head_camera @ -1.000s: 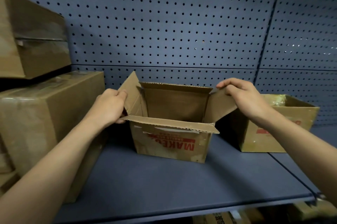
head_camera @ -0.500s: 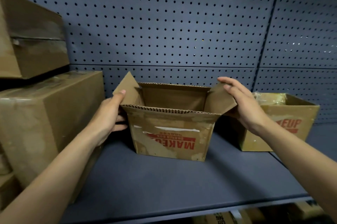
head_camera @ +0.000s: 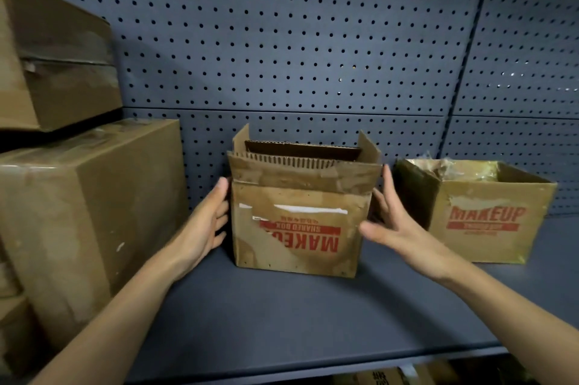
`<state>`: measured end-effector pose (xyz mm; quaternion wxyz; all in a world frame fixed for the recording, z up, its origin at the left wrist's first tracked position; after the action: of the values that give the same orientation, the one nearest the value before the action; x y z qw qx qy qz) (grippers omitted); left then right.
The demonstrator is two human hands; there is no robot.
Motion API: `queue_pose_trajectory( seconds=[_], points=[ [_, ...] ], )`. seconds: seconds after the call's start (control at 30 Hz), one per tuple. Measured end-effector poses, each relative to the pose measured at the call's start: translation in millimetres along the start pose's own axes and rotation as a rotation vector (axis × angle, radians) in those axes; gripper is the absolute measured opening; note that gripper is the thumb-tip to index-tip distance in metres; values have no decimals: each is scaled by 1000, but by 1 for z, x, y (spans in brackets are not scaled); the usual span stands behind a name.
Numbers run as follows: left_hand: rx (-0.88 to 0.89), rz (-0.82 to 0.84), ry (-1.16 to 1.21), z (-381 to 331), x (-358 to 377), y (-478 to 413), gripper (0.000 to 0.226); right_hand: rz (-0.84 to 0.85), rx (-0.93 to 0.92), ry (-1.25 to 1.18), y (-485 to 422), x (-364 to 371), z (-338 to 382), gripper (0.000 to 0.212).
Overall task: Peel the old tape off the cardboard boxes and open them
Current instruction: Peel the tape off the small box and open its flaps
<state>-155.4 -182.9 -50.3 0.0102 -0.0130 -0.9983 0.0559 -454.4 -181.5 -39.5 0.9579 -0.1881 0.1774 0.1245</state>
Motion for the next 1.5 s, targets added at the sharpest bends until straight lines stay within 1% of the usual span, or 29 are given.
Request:
queue_pose_trajectory(
  seconds=[0.03,0.07,0.13,0.17,0.23,0.3,0.37,0.4,0.47,0.53,0.63,0.7,0.77,0.83,0.87,0.97,1.03,1.1,1.13,1.2,1.23,1.3,1.37,1.43,1.5],
  points=[
    [25,13,-33,3,3,2,96,35,6,-1,3,5,-2,126],
    [49,18,-55,5,6,3,91,51,-5,-11,5,8,-4,121],
    [119,-1,-90,6,10,3,69,18,-41,-8,1,13,-2,103],
    [144,-23,-96,5,10,4,64,-23,-42,-18,-1,12,-1,96],
    [191,-61,-99,1,7,5,68,-159,-16,-36,-5,7,1,86],
    [249,-82,-99,-4,0,8,78,-308,1,-27,-6,-3,3,75],
    [304,-98,-91,-13,-2,13,79,-422,-3,1,-6,-12,12,52],
    [338,-97,-78,-19,-2,17,77,-463,-9,26,-6,-15,18,41],
    [409,-80,-56,-28,1,24,74,-522,-33,46,-2,-20,34,26],
    [471,-66,-46,-37,1,30,69,-547,-30,64,-1,-25,48,20],
    [516,-11,-94,-43,1,37,71,-535,33,98,-3,-31,60,30],
    [496,49,-145,-43,0,41,76,-520,77,137,-5,-34,63,34],
    [444,78,-201,-37,-1,46,90,-476,142,161,-6,-33,61,35],
    [388,69,-264,-29,-2,51,105,-421,203,180,-7,-30,56,37],
    [359,47,-277,-26,-2,52,106,-397,230,188,-9,-28,53,39],
    [268,-32,-302,-18,-3,53,94,-338,314,173,-12,-18,43,41],
    [224,-58,-322,-13,-3,53,91,-280,321,130,-15,-11,34,38],
    [172,-80,-292,-9,-2,55,88,-222,294,95,-14,-3,29,37],
    [147,-95,-283,-8,-2,56,88,-212,275,108,-12,-1,28,42],
    [119,-120,-277,-4,-5,57,92,-209,212,195,-7,4,30,54],
    [122,-124,-277,-3,-7,58,95,-211,158,255,-4,5,32,56],
    [174,-129,-344,-1,-10,62,104,-190,27,388,7,8,37,65],
    [240,-127,-464,0,-11,69,112,-110,-95,532,19,13,43,80],
    [304,-116,-556,1,-6,76,114,-16,-222,728,29,22,44,84],
    [388,-105,-658,2,3,82,116,42,-339,926,35,32,40,89]
  ],
)
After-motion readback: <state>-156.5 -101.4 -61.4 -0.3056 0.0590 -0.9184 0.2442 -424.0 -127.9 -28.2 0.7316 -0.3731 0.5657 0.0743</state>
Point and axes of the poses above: each hand's wrist, its own y-axis away from the middle knuckle, its own x-axis out of the palm, z = x × y, the point moved 4 cm from there along -y, towards the middle knuckle, and after that the axes turned 6 degrees about -z, right-handed, at the moved point
